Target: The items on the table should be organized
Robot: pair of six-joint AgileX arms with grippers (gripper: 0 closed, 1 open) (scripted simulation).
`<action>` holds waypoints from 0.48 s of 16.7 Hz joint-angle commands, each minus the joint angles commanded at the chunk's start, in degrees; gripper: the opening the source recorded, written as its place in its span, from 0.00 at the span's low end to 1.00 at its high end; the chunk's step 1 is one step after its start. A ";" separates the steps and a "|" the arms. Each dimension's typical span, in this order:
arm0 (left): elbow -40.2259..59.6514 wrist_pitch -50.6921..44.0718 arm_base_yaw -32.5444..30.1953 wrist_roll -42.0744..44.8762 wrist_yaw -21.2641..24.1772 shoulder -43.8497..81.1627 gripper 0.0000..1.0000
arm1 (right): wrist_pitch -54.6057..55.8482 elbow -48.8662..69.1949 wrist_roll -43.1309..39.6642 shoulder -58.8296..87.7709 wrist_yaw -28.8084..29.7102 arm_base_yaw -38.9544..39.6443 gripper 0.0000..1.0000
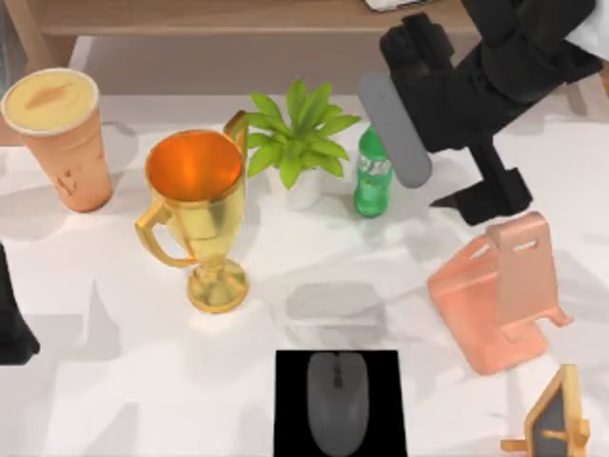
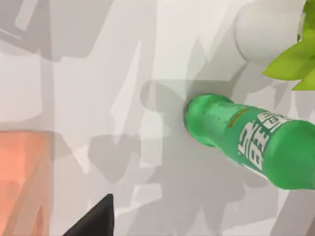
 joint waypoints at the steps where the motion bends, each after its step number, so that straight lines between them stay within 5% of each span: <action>1: 0.00 0.00 0.00 0.00 0.00 0.00 1.00 | 0.07 0.53 5.15 -0.83 -0.38 -3.58 1.00; 8: 0.00 0.00 0.00 0.00 0.00 0.00 1.00 | -2.28 -3.39 42.72 -2.31 -0.04 -31.46 1.00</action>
